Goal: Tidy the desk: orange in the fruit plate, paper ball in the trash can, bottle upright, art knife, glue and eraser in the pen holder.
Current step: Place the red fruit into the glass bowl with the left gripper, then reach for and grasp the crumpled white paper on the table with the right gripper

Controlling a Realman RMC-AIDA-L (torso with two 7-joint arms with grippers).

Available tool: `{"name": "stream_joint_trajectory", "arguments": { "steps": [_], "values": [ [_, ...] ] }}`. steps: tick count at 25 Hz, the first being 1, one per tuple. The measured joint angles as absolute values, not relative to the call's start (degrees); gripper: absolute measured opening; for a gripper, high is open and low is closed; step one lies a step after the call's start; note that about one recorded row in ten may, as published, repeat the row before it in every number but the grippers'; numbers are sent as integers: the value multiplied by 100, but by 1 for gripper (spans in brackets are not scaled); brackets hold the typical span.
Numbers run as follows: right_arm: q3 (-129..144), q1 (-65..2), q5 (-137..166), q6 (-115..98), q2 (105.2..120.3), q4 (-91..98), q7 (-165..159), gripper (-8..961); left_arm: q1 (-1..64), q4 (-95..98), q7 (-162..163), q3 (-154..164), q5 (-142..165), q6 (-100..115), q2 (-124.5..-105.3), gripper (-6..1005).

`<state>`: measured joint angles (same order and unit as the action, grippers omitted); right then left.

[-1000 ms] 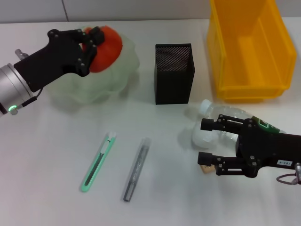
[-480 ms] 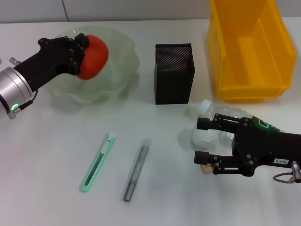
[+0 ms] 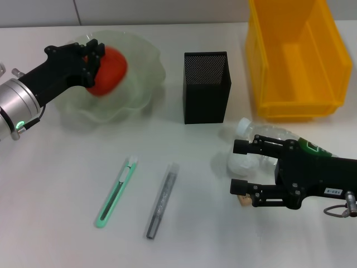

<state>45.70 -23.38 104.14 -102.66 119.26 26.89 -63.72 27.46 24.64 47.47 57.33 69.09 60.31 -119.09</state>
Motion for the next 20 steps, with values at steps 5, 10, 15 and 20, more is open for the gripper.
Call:
{"name": "stream_joint_trajectory", "arguments": {
  "steps": [5, 10, 15, 20],
  "values": [
    [4570, -2337, 10414, -10266, 11926, 2689, -6372, 833, 2772, 2461, 4772, 5739, 6905, 5979, -11909, 119],
    [4570, -2337, 10414, -10265, 11926, 2690, -6372, 834, 2778, 2460, 4782, 5739, 6905, 5982, -11909, 257],
    [4570, -2333, 10414, -10265, 11927, 2690, -6372, 833, 2770, 2463, 4960, 5739, 6906, 6535, -11905, 399],
    [4570, -2317, 10415, -10265, 11926, 2690, -6373, 833, 2728, 2626, 5924, 5718, 6918, 7837, -11847, 401]
  ]
}}
